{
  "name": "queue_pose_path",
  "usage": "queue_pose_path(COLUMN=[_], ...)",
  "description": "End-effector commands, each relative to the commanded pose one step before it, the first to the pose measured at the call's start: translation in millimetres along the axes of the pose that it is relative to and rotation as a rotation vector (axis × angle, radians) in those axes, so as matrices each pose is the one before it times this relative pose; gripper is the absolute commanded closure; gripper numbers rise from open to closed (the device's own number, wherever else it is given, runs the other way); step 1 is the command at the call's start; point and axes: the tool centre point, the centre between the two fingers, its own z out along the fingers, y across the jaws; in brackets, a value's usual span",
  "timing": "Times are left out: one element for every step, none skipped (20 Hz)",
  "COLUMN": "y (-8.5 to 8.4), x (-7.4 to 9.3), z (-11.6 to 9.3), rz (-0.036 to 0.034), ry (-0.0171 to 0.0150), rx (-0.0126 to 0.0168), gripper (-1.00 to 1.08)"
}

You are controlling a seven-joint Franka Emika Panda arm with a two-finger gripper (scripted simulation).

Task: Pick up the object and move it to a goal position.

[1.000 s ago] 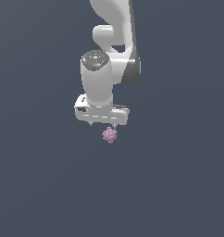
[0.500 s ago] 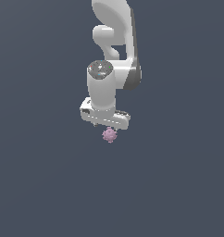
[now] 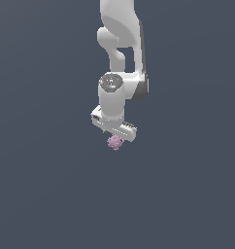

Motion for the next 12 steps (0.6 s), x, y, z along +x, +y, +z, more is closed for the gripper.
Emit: queue_pose_path(y=[0.1,0.11,0.13,0.15,0.14,0.14,0.13,0.12,0.09,0.08,0.03,0.04], x=[-4.02,-1.37,-1.25,-1.12,-0.99,-0.86,-0.73,-0.6,-0.47,-0.32,-0.21,-0.05], z=[7.22,2.35,2.11,1.88,1.65,1.43,1.2,0.98,0.76,0.54,0.33,0.11], rz=[0.04298,0.01345,0.01216,0.0109,0.00961,0.00833,0.00705,0.00577,0.00447,0.00323,0.00189,0.00069], ry=[0.00233,0.00056,0.00052,0.00048,0.00043,0.00038,0.00033,0.00027,0.00021,0.00016,0.00009,0.00003], rx=[-0.00034,-0.00023,-0.00021,-0.0002,-0.00018,-0.00016,-0.00014,-0.00011,-0.00009,-0.00006,-0.00004,-0.00001], gripper=[-0.92,-0.92,-0.92,-0.92,-0.92,-0.92,-0.92,-0.92,-0.92,-0.92,-0.92,-0.92])
